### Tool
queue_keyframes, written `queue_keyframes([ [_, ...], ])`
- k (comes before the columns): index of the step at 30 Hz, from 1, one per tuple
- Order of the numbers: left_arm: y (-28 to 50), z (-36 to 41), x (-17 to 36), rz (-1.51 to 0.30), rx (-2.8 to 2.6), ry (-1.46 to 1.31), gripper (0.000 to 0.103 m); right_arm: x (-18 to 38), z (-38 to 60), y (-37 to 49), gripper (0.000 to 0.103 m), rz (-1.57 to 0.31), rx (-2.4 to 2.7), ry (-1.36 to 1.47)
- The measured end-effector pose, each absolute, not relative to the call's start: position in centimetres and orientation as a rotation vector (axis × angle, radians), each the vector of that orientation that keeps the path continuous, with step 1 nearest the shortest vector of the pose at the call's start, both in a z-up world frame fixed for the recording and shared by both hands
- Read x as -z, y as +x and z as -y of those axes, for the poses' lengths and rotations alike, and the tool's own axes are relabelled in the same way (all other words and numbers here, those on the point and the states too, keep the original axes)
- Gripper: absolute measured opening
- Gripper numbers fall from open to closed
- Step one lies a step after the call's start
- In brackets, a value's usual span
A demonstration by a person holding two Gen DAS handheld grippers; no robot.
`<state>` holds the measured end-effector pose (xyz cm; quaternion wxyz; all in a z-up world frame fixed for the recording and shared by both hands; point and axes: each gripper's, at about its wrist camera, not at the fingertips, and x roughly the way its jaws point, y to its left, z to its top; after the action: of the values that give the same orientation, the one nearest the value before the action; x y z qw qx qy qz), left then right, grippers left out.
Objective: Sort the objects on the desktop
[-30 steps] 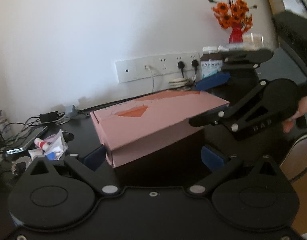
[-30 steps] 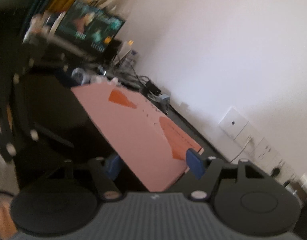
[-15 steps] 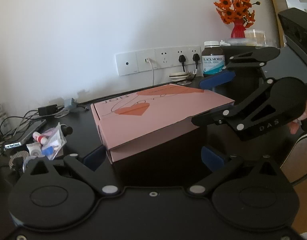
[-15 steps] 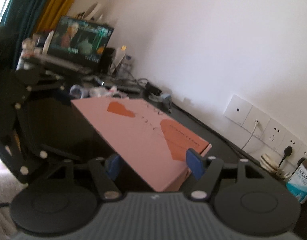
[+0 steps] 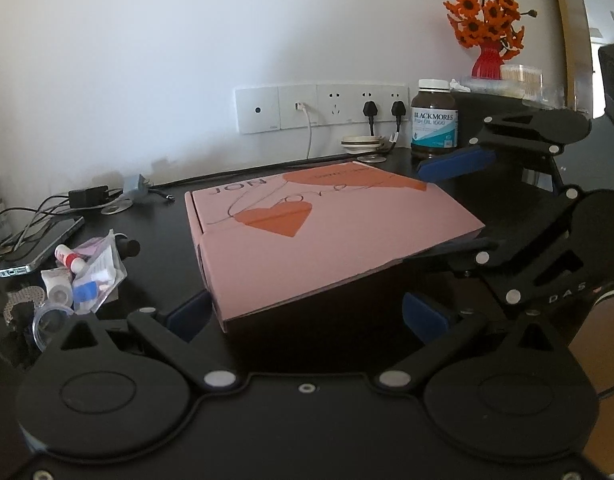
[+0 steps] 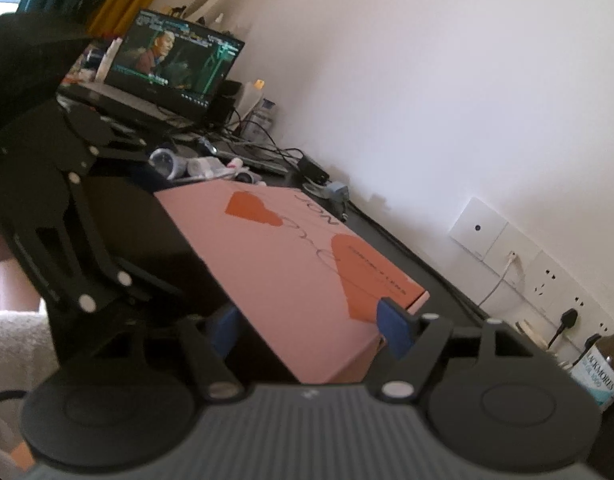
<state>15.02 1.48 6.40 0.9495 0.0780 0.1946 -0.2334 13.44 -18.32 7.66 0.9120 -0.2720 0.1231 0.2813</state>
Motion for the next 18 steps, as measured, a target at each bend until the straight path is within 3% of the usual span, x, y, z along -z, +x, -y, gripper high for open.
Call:
queue_keyframes([
  [8, 15.8, -1.4, -6.2, -0.434, 0.477, 0.153, 0.103, -8.1, 18.6, 13.3, 0.076, -0.267, -0.607, -0.554],
  [14, 15.7, -1.7, -6.3, -0.434, 0.491, 0.141, 0.103, -10.9, 20.7, 13.1, 0.082, -0.238, -0.655, -0.454],
  [18, 16.1, -1.2, -6.4, -0.448, 0.499, 0.153, 0.103, -12.2, 21.5, 14.8, 0.093, -0.232, -0.625, -0.383],
])
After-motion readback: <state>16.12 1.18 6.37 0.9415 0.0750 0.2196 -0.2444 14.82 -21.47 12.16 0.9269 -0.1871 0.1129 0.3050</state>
